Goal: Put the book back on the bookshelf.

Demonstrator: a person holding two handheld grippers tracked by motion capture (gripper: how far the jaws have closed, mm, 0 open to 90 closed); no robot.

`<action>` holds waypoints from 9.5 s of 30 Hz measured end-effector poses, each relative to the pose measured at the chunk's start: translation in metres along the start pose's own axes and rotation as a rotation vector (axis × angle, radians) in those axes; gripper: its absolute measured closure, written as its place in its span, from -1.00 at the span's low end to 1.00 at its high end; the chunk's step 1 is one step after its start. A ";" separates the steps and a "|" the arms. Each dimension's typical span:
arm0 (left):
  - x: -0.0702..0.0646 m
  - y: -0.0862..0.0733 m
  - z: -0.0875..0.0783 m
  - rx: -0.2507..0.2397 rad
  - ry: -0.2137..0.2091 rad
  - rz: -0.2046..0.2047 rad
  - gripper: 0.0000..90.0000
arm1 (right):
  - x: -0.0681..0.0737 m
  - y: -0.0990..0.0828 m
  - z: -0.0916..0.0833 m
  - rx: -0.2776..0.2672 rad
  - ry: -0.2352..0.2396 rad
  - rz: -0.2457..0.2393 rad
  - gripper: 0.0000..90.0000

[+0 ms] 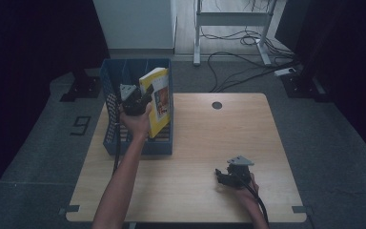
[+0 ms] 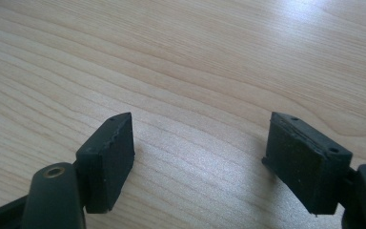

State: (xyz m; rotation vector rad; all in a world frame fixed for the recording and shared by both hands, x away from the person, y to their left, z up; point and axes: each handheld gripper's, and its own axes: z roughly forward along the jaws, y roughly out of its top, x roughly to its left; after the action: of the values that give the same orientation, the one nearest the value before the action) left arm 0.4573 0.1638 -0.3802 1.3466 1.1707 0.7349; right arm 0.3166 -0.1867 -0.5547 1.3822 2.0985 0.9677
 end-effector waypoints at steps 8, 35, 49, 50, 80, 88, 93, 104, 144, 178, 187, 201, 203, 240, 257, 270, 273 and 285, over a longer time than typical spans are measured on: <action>-0.004 -0.005 0.005 0.002 -0.003 0.002 0.68 | 0.000 0.000 0.000 0.000 -0.001 0.000 -0.47; -0.003 -0.024 0.016 0.021 0.007 0.003 0.68 | 0.000 0.000 0.000 0.001 -0.002 0.000 -0.47; -0.005 -0.035 0.022 0.045 0.010 0.017 0.68 | 0.000 0.000 0.000 0.002 -0.002 -0.001 -0.47; -0.005 -0.036 0.022 0.046 0.010 0.018 0.68 | 0.000 0.000 0.000 0.002 -0.002 -0.001 -0.47; 0.000 -0.046 -0.003 0.071 -0.024 0.017 0.64 | 0.000 0.000 0.000 0.003 -0.002 0.001 -0.47; 0.001 -0.050 -0.015 0.077 -0.044 0.030 0.63 | 0.000 0.000 0.000 0.002 -0.002 0.002 -0.47; -0.001 -0.054 -0.021 0.082 -0.054 0.043 0.62 | 0.000 0.000 0.000 0.003 -0.002 0.001 -0.47; -0.007 -0.068 -0.042 0.097 -0.079 0.085 0.58 | 0.000 0.000 0.000 0.002 -0.003 0.001 -0.47; 0.004 -0.060 -0.036 0.084 -0.072 0.013 0.41 | 0.001 0.000 0.000 0.002 -0.005 0.003 -0.47; 0.002 -0.034 -0.008 0.166 0.001 0.053 0.67 | 0.000 0.000 0.000 0.003 -0.004 0.003 -0.47; -0.005 -0.018 -0.006 0.131 0.007 0.075 0.67 | 0.000 0.000 0.000 0.003 -0.004 0.003 -0.47; -0.011 -0.009 0.014 0.120 0.045 0.091 0.67 | 0.000 0.000 0.000 0.001 -0.003 0.003 -0.47; -0.012 -0.008 0.018 0.121 0.049 0.092 0.67 | 0.000 0.000 0.000 0.001 -0.003 0.003 -0.47; -0.008 -0.018 0.057 0.078 0.136 0.115 0.67 | 0.000 0.000 -0.001 0.000 -0.002 0.005 -0.47; -0.004 -0.033 0.063 0.084 0.147 0.121 0.67 | 0.000 -0.001 -0.001 0.000 -0.002 0.006 -0.47; -0.010 -0.037 0.051 0.079 0.134 0.123 0.57 | 0.000 -0.001 -0.001 0.000 -0.005 0.006 -0.47; -0.010 -0.037 0.049 0.082 0.136 0.121 0.55 | 0.000 -0.001 -0.001 0.000 -0.005 0.007 -0.47; -0.008 -0.038 0.036 0.067 0.136 0.106 0.48 | 0.000 -0.002 -0.003 0.001 -0.004 0.007 -0.47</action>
State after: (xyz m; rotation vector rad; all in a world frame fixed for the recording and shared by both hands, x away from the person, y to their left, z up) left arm 0.4803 0.1386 -0.4206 1.4412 1.2473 0.8821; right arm 0.3136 -0.1880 -0.5547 1.3915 2.0929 0.9652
